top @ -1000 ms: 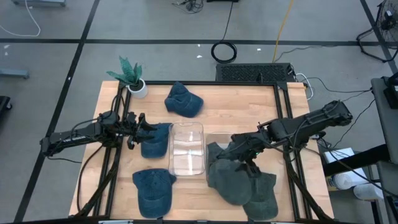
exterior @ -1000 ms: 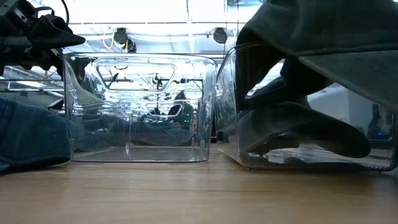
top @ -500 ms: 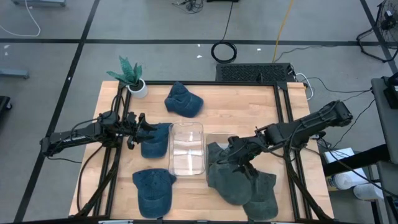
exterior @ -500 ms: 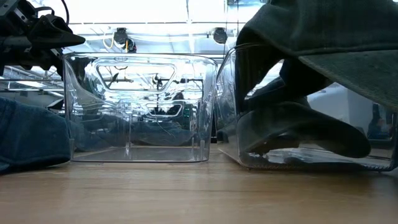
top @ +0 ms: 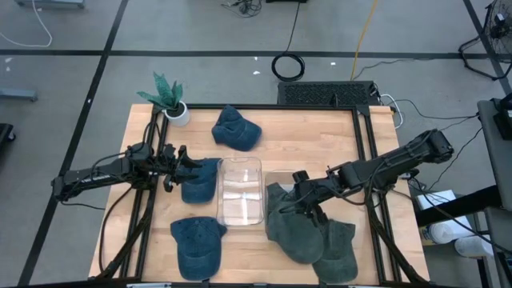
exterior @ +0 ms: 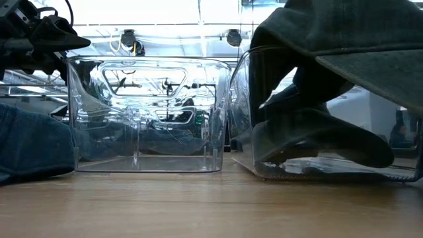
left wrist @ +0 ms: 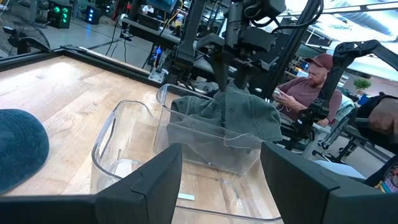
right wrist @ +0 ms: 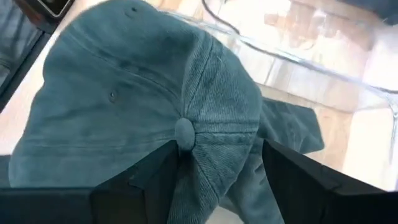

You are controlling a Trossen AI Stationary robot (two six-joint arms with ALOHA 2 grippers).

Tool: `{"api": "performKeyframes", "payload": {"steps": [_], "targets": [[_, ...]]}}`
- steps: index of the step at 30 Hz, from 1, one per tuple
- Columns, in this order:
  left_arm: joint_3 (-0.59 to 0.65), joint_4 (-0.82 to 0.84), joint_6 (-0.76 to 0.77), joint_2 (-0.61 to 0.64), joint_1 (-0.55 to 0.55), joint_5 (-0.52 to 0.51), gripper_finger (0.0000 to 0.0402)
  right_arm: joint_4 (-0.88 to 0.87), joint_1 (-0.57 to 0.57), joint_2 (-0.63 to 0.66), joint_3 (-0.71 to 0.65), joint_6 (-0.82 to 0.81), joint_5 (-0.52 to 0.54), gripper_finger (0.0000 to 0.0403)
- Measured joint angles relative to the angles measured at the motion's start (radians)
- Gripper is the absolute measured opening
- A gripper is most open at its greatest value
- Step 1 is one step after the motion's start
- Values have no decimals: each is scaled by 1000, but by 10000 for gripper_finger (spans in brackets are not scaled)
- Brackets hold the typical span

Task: Pick & Place hat
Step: Put the top gray cap into the right transparent bin

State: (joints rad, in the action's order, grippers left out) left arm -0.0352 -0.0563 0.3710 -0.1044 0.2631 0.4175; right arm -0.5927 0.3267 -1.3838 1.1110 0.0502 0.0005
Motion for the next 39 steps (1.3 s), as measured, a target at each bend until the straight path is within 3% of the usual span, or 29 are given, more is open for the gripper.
{"api": "performKeyframes", "payload": {"steps": [5,8,11,18,24,32,36,39], "targets": [[0,0,0,0,0,0,228,-6,-2,0,-9,4,-14,217],[0,0,0,0,0,0,228,-10,-2,0,-10,4,-80,194],[0,0,0,0,0,0,228,-10,-2,0,-10,8,-139,152],[0,0,0,0,0,0,228,-8,-18,0,-10,54,-250,14],[0,0,0,0,0,0,228,59,-28,18,-10,12,-354,3],[0,0,0,0,0,0,228,220,-59,147,-10,-142,-500,1],[0,0,0,0,0,0,228,308,-59,214,-10,-151,-497,1],[0,0,0,0,0,0,228,300,-59,254,-10,-157,-417,1]]}}
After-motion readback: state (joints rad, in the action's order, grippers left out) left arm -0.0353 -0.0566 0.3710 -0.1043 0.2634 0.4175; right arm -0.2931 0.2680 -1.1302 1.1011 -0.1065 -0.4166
